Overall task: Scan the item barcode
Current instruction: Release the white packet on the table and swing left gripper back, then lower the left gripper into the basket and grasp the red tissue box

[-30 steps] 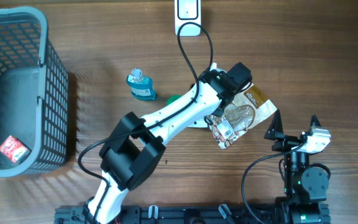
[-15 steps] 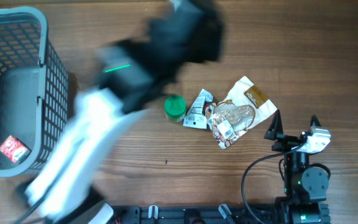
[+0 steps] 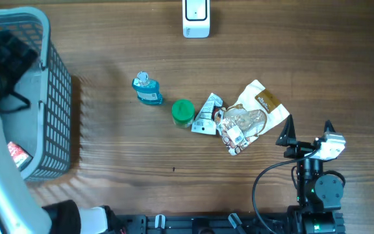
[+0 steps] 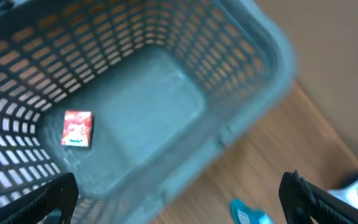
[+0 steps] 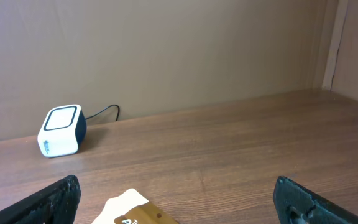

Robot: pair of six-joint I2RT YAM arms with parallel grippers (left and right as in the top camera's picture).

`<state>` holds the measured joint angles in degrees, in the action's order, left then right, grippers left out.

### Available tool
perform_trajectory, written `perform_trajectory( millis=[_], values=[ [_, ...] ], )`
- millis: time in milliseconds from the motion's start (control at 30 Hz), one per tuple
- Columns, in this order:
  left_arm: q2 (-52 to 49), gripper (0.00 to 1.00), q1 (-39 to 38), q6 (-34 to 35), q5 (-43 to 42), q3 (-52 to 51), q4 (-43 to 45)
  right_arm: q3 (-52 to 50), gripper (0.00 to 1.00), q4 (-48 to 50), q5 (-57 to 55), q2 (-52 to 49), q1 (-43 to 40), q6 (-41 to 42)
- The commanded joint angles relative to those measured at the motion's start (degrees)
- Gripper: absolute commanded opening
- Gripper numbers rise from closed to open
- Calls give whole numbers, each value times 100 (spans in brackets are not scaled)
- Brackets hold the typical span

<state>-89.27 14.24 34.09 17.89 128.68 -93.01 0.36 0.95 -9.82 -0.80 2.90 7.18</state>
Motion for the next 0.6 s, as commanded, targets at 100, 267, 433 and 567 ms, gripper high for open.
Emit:
perform_trajectory(
  millis=[100, 267, 433, 567],
  values=[
    [68, 100, 479, 295, 271, -1305, 890, -4, 100, 28, 90, 22, -20, -101],
    [186, 100, 481, 1845, 1176, -2363, 1349, -4, 100, 28, 90, 22, -20, -101],
    [339, 100, 520, 3967, 1858, -3622, 1384, -4, 100, 28, 90, 22, -20, -98],
    [330, 100, 780, 5073, 1928, -4321, 1449, -4, 100, 28, 90, 22, -20, -101]
  ],
)
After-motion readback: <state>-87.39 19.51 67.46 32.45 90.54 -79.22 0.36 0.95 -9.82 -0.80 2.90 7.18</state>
